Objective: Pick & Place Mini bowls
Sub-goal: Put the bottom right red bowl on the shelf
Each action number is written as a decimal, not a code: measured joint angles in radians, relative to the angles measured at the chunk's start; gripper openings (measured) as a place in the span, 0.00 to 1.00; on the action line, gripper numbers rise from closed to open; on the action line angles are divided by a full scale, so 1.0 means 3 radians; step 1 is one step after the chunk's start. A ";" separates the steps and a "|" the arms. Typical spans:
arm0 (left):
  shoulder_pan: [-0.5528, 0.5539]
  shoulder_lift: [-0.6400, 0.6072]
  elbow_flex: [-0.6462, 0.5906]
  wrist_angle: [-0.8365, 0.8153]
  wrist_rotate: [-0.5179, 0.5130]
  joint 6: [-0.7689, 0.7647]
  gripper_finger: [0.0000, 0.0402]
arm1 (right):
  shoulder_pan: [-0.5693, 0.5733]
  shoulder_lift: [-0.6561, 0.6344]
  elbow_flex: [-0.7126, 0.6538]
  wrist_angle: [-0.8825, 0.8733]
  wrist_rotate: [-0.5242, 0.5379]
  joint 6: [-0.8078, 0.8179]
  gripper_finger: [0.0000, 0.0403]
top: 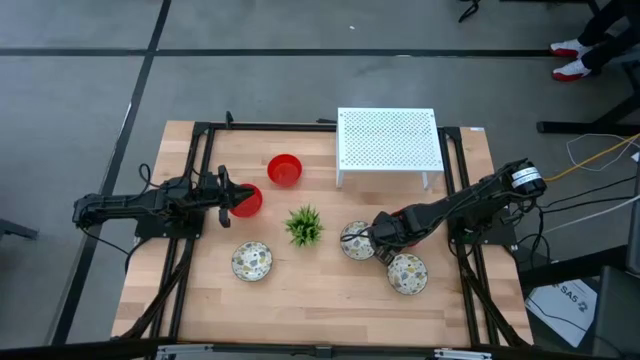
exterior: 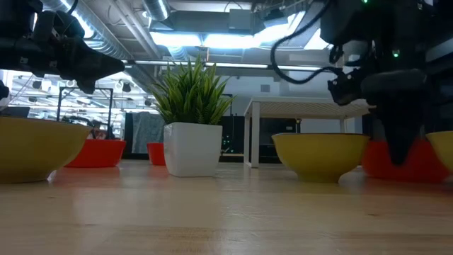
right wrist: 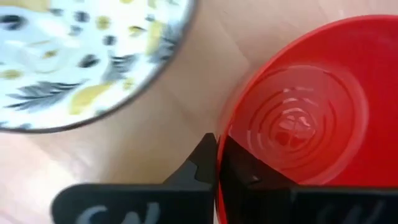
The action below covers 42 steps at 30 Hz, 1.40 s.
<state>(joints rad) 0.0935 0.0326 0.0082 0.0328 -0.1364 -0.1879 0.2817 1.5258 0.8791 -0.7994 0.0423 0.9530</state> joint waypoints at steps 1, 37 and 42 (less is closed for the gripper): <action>0.0001 0.0000 0.0000 0.0000 0.0000 0.0000 0.11 | 0.0000 0.0001 0.0030 0.0004 -0.0023 -0.0029 0.02; -0.0001 0.0001 0.0000 0.0001 0.0000 0.0000 0.11 | -0.0108 0.0005 0.2023 -0.1543 0.0096 -0.0839 0.01; 0.0000 0.0000 0.0001 0.0001 0.0000 0.0000 0.11 | -0.0199 0.0005 0.2324 -0.1545 0.0301 -0.1118 0.01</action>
<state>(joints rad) 0.0936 0.0326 0.0085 0.0330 -0.1364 -0.1879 0.2221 1.5272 1.5765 -1.2628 0.1325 0.6177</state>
